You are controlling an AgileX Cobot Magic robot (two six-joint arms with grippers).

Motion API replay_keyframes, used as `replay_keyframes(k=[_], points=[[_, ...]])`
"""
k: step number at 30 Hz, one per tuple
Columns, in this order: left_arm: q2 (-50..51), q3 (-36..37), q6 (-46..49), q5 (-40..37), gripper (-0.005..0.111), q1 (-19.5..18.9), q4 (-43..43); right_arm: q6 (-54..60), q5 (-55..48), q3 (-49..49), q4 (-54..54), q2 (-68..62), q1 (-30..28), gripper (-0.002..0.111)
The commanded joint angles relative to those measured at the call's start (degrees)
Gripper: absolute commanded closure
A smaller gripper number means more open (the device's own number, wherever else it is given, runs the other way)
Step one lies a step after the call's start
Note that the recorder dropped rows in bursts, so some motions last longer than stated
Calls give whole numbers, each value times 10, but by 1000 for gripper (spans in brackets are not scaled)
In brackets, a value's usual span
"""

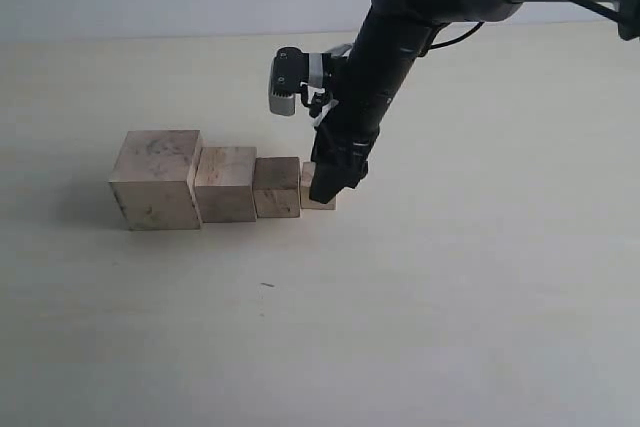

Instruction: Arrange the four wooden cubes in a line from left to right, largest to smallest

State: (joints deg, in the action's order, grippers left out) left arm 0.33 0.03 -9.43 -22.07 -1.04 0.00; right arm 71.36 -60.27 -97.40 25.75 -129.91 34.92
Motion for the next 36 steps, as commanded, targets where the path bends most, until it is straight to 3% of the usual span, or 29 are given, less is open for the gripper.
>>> replay_keyframes(k=[1,18,28,36], points=[[-3,0,3,7,107,3,-4,6,-14,2,7,5,1,49],[-3,0,3,7,107,3,-4,25,-20,2,-13,42,1,49],[-3,0,3,7,107,3,-4,-139,-20,2,-156,62,0,49],[-3,0,3,7,107,3,-4,-176,6,2,-166,22,-4,49]])
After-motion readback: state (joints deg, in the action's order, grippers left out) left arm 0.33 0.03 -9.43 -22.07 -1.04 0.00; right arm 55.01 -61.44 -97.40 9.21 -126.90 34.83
